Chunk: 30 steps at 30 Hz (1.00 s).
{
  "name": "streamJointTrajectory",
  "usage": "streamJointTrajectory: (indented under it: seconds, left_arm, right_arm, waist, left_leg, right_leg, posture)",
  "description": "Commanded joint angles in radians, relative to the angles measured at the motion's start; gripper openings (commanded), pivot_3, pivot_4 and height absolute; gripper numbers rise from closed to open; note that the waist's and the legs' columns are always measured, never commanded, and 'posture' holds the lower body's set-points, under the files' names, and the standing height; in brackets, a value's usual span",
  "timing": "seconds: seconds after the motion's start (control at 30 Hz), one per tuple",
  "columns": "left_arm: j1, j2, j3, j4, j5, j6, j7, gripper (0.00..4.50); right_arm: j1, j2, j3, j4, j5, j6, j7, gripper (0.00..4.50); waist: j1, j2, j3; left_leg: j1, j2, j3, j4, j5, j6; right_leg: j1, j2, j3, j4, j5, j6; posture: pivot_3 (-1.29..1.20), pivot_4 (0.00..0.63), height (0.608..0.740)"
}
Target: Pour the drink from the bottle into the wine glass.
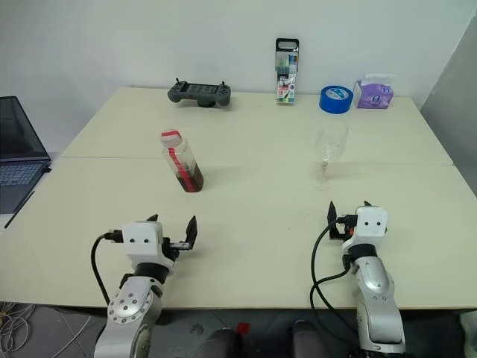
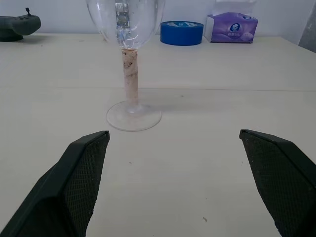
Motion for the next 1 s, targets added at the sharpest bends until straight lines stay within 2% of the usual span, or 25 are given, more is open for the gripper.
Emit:
streamJointTrajectory:
  seconds: [0.03, 0.23, 0.37, 0.63, 0.77, 1.0]
  left_arm:
    - [-0.013, 0.001, 0.007, -0.043, 0.013, -0.019, 0.012, 4.49]
    - [-0.024, -0.007, -0.006, -0.027, 0.021, -0.036, 0.022, 4.49]
    - [-0.067, -0.010, -0.021, 0.000, 0.050, -0.041, 0.039, 4.49]
    - [-0.219, -0.045, -0.056, 0.141, 0.097, -0.030, 0.086, 4.49]
    - [-0.302, -0.047, -0.045, 0.211, 0.101, -0.047, 0.097, 4.49]
    - [-0.419, -0.028, -0.025, 0.313, 0.101, -0.092, 0.102, 4.49]
  right_arm:
    - [0.000, -0.004, 0.001, -0.049, 0.005, -0.009, 0.005, 4.50]
    - [-0.004, -0.012, 0.012, -0.044, 0.009, -0.011, 0.029, 4.50]
    - [-0.036, -0.071, 0.066, -0.059, 0.061, 0.016, 0.163, 4.50]
    - [-0.312, -0.229, 0.119, -0.124, 0.315, 0.315, 0.430, 4.50]
    - [-0.420, -0.249, 0.154, -0.128, 0.366, 0.417, 0.464, 4.50]
    - [-0.497, -0.243, 0.159, -0.095, 0.376, 0.466, 0.452, 4.50]
  waist:
    - [0.000, 0.000, 0.000]
    - [0.000, 0.000, 0.000]
    - [0.000, 0.000, 0.000]
    - [0.000, 0.000, 0.000]
    - [0.000, -0.001, 0.000]
    - [0.002, -0.001, 0.000]
  left_leg:
    - [0.000, 0.000, 0.000, 0.000, 0.000, 0.000]
    - [0.000, 0.000, 0.000, 0.000, 0.000, 0.000]
    - [0.000, 0.000, 0.000, 0.000, 0.000, 0.000]
    - [0.000, -0.001, -0.001, 0.000, 0.000, 0.000]
    - [-0.001, -0.001, -0.002, 0.000, 0.000, 0.000]
    - [-0.001, -0.002, -0.002, 0.001, 0.000, 0.000]
  right_leg:
    - [0.000, 0.000, 0.000, 0.000, 0.000, 0.000]
    - [0.000, 0.000, 0.000, 0.000, 0.000, 0.000]
    - [0.000, 0.000, 0.000, 0.000, 0.000, 0.000]
    - [0.000, 0.002, -0.002, 0.000, 0.001, -0.002]
    - [0.000, 0.002, -0.003, 0.001, 0.001, -0.002]
    - [0.000, 0.000, -0.003, 0.001, 0.002, -0.002]
  posture:
    - [0.00, 0.150, 0.740]
    - [0.00, 0.150, 0.740]
    - [0.00, 0.150, 0.740]
    - [0.00, 0.150, 0.740]
    - [0.00, 0.150, 0.740]
    - [0.00, 0.150, 0.740]
